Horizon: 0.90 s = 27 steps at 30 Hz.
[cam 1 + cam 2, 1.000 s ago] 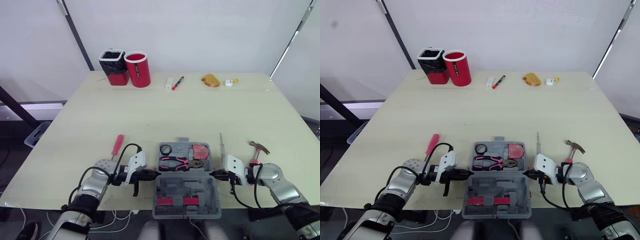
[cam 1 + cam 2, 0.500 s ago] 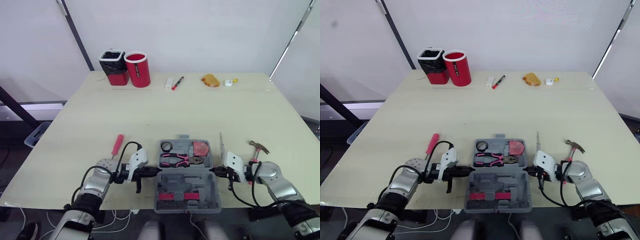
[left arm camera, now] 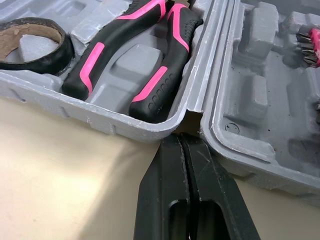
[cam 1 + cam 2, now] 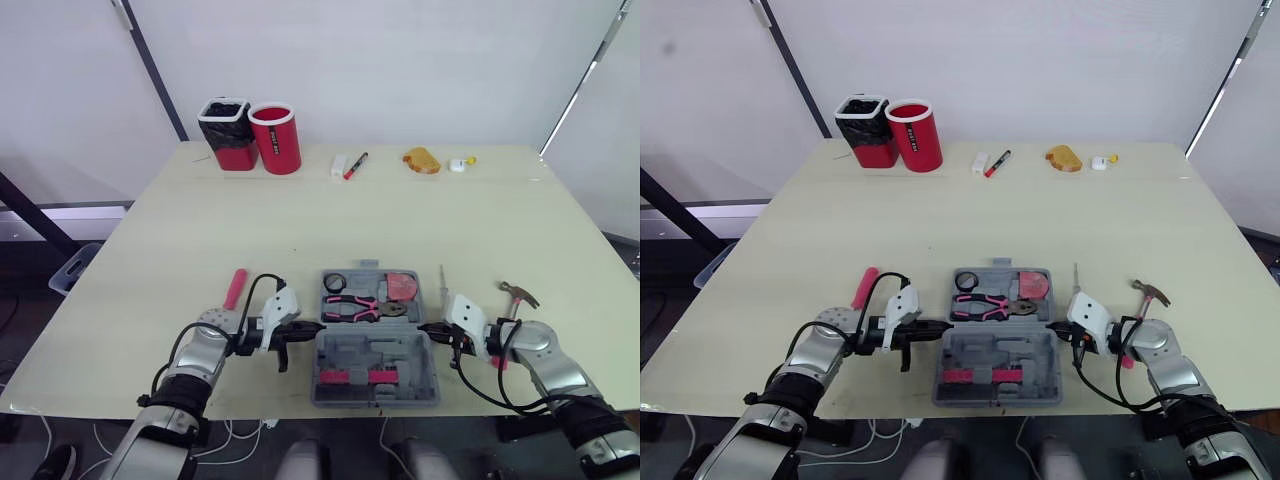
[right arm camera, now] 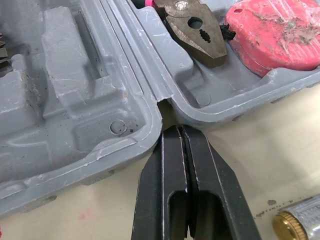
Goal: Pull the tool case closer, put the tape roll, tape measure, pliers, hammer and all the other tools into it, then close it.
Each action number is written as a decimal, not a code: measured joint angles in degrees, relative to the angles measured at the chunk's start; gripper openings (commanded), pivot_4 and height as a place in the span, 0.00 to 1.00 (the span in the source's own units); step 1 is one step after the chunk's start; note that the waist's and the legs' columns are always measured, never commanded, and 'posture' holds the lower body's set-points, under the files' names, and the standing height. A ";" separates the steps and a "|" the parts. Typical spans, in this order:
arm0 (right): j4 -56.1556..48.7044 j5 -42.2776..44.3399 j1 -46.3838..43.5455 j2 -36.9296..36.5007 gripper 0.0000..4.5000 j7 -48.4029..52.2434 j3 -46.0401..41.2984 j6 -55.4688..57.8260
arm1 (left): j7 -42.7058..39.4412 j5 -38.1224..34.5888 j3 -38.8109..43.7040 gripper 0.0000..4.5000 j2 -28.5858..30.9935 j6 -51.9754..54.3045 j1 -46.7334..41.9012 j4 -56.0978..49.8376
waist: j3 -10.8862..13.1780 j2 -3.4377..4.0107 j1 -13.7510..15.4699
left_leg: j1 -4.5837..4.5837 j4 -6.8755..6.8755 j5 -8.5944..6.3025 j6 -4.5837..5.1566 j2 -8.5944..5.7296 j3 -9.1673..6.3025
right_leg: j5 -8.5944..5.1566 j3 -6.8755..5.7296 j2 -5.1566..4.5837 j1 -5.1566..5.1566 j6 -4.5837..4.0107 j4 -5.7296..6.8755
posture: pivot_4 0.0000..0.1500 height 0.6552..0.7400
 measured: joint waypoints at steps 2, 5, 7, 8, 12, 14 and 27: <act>0.10 0.00 0.00 -0.01 0.00 -0.21 -0.09 -0.07 | 0.02 0.03 -0.04 0.01 -0.13 -0.01 0.00 0.00 | 0.00 0.00 0.04 | -0.01 0.00 0.00 0.00 0.00 0.00 | 0.00 0.00 -0.01 0.00 0.00 -0.01 | 1.00 1.00; 0.37 0.01 0.00 -0.01 0.00 -0.30 -0.28 -0.24 | 0.06 0.14 -0.10 0.01 -0.36 -0.02 0.00 -0.01 | 0.00 0.00 0.12 | -0.01 0.00 0.00 0.00 -0.03 0.00 | 0.00 0.00 -0.02 0.00 0.01 -0.01 | 1.00 1.00; 0.46 0.01 0.00 -0.01 0.00 -0.31 -0.41 -0.28 | 0.09 0.33 -0.17 0.01 -0.57 -0.02 -0.06 -0.01 | 0.00 0.00 0.18 | -0.01 0.00 0.00 0.00 -0.03 0.00 | 0.00 0.00 -0.03 0.00 0.01 -0.01 | 1.00 1.00; 0.47 0.00 0.00 -0.01 0.00 -0.37 -0.46 -0.28 | 0.09 0.39 -0.19 0.01 -0.63 -0.02 -0.11 -0.01 | 0.00 0.00 0.20 | -0.01 0.00 0.00 0.00 -0.03 0.00 | 0.00 0.00 -0.03 0.00 0.01 -0.01 | 1.00 1.00; 0.47 0.00 0.00 0.01 0.00 -0.42 -0.47 -0.28 | 0.03 0.86 -0.18 0.01 -0.62 -0.03 -0.30 -0.01 | 0.00 0.00 0.20 | -0.01 0.00 0.00 0.00 -0.03 0.00 | 0.01 0.00 -0.03 0.00 0.01 -0.01 | 1.00 1.00; 0.46 -0.01 0.00 0.03 0.00 -0.41 -0.47 -0.27 | -0.01 0.90 -0.16 0.01 -0.59 -0.10 -0.30 0.00 | 0.00 0.00 0.19 | -0.01 0.00 0.00 0.00 -0.03 -0.01 | 0.01 0.00 -0.03 0.00 0.01 -0.01 | 1.00 1.00; 0.47 -0.31 0.00 0.80 0.00 -1.42 -0.50 -0.22 | -0.27 1.07 0.07 0.01 -0.68 -1.77 -2.84 4.20 | 0.00 0.00 -0.06 | 0.00 0.01 0.00 0.00 -0.03 0.00 | 0.01 -0.01 0.01 0.00 0.02 0.01 | 1.00 1.00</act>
